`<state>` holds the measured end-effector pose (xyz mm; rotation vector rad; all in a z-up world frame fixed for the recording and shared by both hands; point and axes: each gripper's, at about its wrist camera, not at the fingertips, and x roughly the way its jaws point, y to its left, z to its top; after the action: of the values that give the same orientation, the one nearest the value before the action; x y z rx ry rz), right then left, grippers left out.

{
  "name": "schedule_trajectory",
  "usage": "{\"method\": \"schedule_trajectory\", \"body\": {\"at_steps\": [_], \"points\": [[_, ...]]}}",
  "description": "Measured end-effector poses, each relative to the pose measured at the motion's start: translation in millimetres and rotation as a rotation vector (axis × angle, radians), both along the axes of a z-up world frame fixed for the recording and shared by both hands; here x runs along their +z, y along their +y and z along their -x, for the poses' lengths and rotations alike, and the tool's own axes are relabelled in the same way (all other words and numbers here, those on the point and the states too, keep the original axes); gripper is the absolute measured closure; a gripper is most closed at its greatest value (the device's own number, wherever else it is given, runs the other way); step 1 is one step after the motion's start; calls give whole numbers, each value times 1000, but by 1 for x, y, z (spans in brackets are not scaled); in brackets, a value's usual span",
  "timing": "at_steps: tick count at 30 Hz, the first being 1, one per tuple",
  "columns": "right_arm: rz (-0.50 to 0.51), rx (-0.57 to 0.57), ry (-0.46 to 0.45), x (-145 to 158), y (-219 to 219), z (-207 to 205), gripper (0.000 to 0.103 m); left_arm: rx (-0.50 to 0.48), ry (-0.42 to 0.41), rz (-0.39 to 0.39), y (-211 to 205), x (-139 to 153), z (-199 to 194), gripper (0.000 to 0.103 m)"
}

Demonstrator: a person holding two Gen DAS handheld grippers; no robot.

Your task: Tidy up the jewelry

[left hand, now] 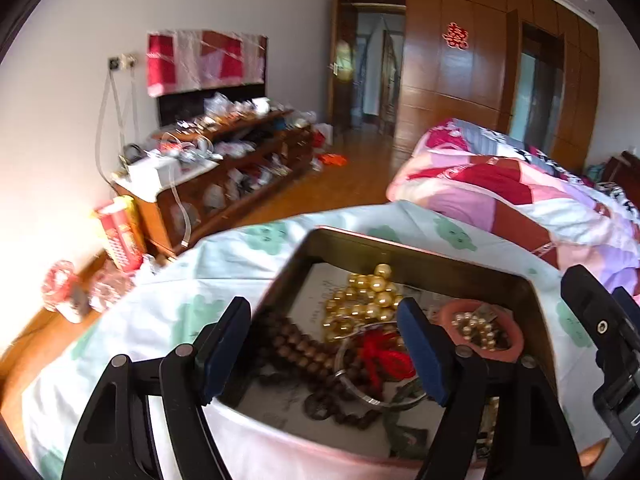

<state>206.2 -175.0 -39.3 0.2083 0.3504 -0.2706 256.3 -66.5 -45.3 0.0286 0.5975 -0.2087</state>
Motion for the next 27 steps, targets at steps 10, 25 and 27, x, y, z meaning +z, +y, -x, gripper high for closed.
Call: {"method": "schedule_trajectory", "body": {"at_steps": [10, 25, 27], "points": [[-20, 1, 13, 0, 2, 33, 0, 55, -9, 0, 19, -1, 37, 27], [-16, -40, -108, 14, 18, 108, 0, 87, -82, 9, 40, 12, 107, 27], [-16, -40, -112, 17, 19, 112, 0, 86, -98, -4, 40, 17, 118, 27]]}}
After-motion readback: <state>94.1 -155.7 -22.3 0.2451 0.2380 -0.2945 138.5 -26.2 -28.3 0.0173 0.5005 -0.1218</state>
